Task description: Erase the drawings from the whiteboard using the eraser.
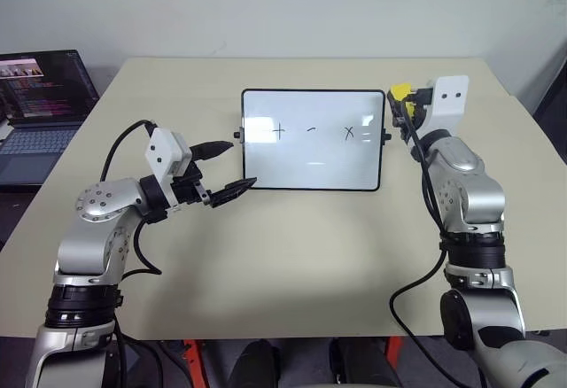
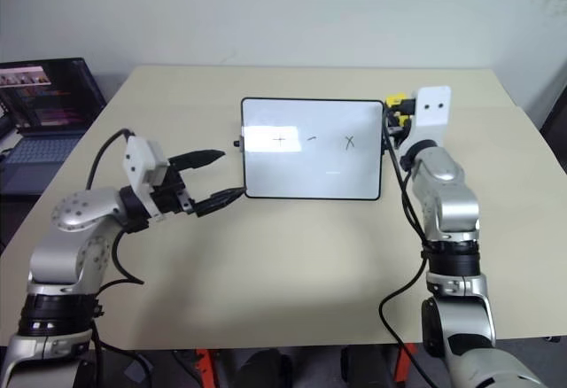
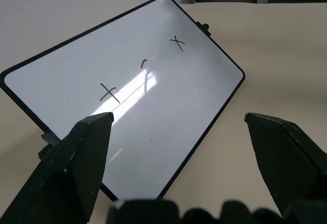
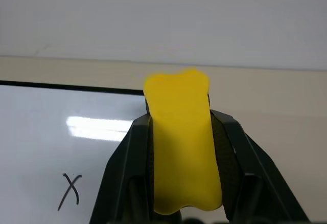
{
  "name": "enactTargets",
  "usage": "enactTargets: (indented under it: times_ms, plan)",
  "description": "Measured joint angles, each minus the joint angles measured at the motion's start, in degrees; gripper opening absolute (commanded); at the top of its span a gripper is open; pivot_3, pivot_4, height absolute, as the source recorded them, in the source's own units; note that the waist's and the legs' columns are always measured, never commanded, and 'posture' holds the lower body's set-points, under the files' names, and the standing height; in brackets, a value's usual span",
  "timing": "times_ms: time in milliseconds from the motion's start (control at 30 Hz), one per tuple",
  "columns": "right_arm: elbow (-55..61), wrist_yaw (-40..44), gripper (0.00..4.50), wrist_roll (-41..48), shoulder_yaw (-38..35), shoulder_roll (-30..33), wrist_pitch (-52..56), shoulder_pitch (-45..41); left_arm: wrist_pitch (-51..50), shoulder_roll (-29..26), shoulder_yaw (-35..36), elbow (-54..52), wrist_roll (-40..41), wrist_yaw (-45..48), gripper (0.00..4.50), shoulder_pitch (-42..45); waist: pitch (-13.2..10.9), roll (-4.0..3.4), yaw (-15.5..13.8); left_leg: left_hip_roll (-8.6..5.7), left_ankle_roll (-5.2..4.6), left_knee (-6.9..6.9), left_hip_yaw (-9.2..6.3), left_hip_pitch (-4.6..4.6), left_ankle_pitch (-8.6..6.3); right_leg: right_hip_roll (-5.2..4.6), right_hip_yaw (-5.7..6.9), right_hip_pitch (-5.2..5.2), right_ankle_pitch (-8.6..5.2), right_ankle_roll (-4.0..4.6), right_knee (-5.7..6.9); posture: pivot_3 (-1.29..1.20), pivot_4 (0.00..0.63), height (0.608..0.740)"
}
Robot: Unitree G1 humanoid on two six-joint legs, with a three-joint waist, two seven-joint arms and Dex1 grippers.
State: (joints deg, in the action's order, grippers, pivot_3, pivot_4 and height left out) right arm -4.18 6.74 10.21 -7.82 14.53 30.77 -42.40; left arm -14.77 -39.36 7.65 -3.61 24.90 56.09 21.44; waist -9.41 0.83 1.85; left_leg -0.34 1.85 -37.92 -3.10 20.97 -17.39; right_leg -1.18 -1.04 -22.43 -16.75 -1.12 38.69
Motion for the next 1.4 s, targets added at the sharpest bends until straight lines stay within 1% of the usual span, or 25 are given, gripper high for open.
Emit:
enactTargets:
  times_ms: [300,533,600,700,767,1400]
  plan:
    - [-5.12,0.77,1.21,-0.1,0.18,-0.24,-2.91,-2.48,0.08,0.0,-0.09,1.1,-0.54,0.82,4.5,1.12,0.0,0.0,0.0,0.0,0.0,0.01,0.01,0.03,0.0,0.0,-0.02,-0.04,0.0,0.0,0.0,0.0,0.15,0.74]
    - [-7.4,0.84,1.21,-0.65,1.14,-1.57,-5.22,-4.22,0.08,-0.03,-0.62,1.11,-0.57,0.91,4.5,1.13,0.0,0.0,0.02,0.01,0.0,0.0,0.05,0.18,0.0,0.0,-0.04,-0.27,0.0,0.0,0.12,0.0,0.15,0.74]
    - [-8.49,0.97,1.21,-0.8,1.26,-1.76,-6.06,-4.55,0.08,-0.1,-0.64,1.12,-0.63,0.93,4.5,1.16,0.0,0.0,0.01,0.01,0.01,-0.03,0.05,0.28,0.01,-0.01,-0.04,-0.35,0.0,0.0,0.12,0.0,0.15,0.74]
    - [-10.0,1.15,1.21,-1.31,1.38,-2.08,-7.13,-5.24,0.1,-0.42,-0.64,1.15,-0.68,0.94,4.5,1.26,0.0,0.0,0.04,0.0,0.03,-0.17,0.1,0.76,0.03,-0.01,-0.08,-0.89,0.01,0.02,0.29,0.0,0.15,0.74]
    - [-11.13,1.3,1.21,-1.88,1.84,-2.22,-8.1,-5.73,0.11,-0.43,-0.68,1.22,-0.71,0.95,4.5,1.26,0.0,0.0,0.05,0.01,0.04,-0.16,0.09,0.87,0.04,-0.01,-0.06,-1.0,0.02,0.02,0.29,0.0,0.15,0.74]
    - [-16.87,3.43,1.21,-2.72,3.37,-3.82,-12.79,-5.29,0.21,-0.99,-0.67,1.62,-0.78,1.58,4.5,1.71,0.0,0.0,0.07,0.01,0.04,-0.16,0.1,0.93,0.04,-0.03,-0.04,-1.04,0.02,0.02,0.28,0.0,0.15,0.74]
